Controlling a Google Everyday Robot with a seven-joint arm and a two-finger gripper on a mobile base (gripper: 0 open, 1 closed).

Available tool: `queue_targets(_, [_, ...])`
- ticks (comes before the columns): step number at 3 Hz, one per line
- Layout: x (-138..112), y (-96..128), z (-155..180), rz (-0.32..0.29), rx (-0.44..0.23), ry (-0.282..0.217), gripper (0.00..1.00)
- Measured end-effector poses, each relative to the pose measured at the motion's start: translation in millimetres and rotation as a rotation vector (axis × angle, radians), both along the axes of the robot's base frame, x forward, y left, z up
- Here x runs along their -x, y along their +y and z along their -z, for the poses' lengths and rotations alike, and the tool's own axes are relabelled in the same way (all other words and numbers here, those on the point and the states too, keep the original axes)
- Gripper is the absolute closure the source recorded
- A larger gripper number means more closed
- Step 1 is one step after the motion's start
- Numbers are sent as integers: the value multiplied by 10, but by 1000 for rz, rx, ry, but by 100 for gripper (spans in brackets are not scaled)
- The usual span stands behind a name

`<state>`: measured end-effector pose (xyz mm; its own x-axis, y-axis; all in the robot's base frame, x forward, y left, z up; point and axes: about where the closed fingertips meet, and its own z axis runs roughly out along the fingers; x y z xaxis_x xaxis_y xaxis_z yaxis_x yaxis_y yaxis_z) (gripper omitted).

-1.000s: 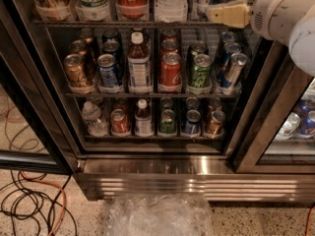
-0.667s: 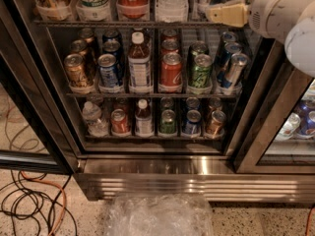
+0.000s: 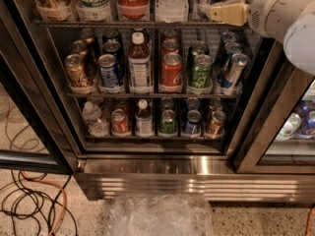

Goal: Pick 7up can from top shelf of fridge

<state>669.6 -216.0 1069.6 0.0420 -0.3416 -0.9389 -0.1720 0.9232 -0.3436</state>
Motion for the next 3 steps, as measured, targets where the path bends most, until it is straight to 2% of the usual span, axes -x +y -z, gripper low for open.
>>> queue_targets(1, [-2,37,1,0,0,0,20])
queue_targets(2, [-40,-51,-35,24,-6,-14,42])
queue_targets(3, [-33,-44,-33,24,-6,-14,66])
